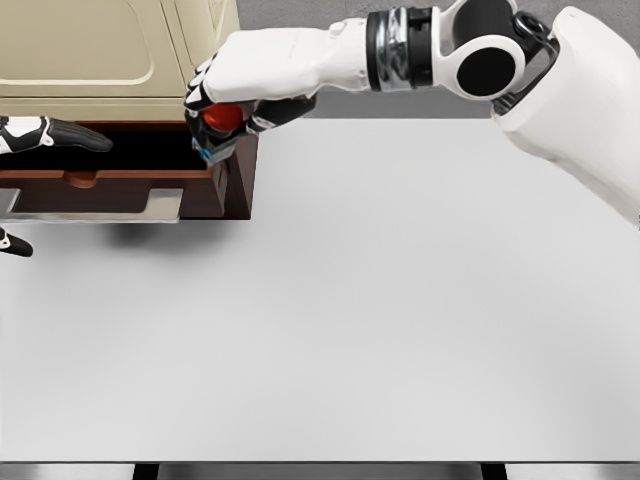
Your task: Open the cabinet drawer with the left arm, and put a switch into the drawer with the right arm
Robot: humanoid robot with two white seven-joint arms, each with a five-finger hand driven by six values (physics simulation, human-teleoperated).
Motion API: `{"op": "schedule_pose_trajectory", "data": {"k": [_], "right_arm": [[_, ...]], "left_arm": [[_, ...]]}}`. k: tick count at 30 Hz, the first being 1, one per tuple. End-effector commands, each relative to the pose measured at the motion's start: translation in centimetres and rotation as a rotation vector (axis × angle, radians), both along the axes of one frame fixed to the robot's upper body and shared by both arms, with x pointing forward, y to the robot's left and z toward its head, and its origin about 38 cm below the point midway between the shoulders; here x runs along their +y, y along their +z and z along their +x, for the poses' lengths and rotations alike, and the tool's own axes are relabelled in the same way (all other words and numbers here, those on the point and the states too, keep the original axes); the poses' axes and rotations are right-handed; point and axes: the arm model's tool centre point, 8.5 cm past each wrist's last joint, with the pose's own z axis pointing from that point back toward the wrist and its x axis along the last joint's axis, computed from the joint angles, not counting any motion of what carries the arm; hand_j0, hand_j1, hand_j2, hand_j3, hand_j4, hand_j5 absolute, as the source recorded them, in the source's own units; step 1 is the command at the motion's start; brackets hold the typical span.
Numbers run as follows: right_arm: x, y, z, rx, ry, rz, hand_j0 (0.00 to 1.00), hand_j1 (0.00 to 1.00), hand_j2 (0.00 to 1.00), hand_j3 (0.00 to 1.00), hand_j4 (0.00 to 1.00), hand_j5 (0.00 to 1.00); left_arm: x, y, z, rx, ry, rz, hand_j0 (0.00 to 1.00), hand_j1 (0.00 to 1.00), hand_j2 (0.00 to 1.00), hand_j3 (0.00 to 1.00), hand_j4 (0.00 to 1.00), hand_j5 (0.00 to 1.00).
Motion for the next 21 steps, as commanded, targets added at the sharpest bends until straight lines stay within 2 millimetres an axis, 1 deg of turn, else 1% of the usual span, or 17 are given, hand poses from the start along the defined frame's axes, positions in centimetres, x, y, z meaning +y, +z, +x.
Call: {"op": "schedule_pose_trajectory", "data": {"k": [1,6,8,13,15,16,18,21], "right_arm": [[0.5,-0.8,0.8,0.029,-0.016,-0.006,0.47,0.47,0.47,0.47,0.47,0.47],[1.0,-0.9,1.4,0.041,-0.026,-0.004,0.47,0.47,0.47,0.47,0.47,0.47],[1.8,-1.0,1.6,0.045,-0.023,-0.01,0.47,0.47,0.47,0.47,0.47,0.47],[3.2,-0.9,2.0,0.056,-0.025,-0.012,0.47,0.47,0.47,0.47,0.47,0.47],[3.2,-1.0,2.2,0.059,-0.03,-0.011,0.47,0.47,0.47,0.47,0.47,0.47],[3.6,-1.0,2.2,0.061,-0.028,-0.011,0.47,0.47,0.47,0.47,0.47,0.47],[3.5,-1.2,2.7,0.065,-0.043,-0.023,0.47,0.47,0.47,0.47,0.47,0.47],[4.4,-1.1,2.9,0.069,-0.043,-0.022,0.47,0.47,0.47,0.47,0.47,0.47]], "left_arm": [[0.0,0.1,0.0,0.001,0.002,-0.007,1.0,1.0,1.0,1.0,1.0,1.0],[0.1,-0.3,0.0,0.014,0.005,-0.005,1.0,1.0,1.0,1.0,1.0,1.0],[0.1,-0.3,0.0,0.014,0.005,-0.005,1.0,1.0,1.0,1.0,1.0,1.0],[0.1,-0.4,-0.1,0.018,0.006,-0.004,1.0,1.0,1.0,1.0,1.0,1.0],[0.1,-0.5,0.0,0.02,0.007,-0.005,1.0,1.0,1.0,1.0,1.0,1.0],[0.1,-0.6,0.0,0.021,0.005,-0.003,1.0,1.0,1.0,1.0,1.0,1.0],[0.2,-0.6,0.0,0.021,0.008,-0.002,1.0,1.0,1.0,1.0,1.0,1.0],[0.2,-0.6,0.0,0.021,0.008,-0.002,1.0,1.0,1.0,1.0,1.0,1.0]]}}
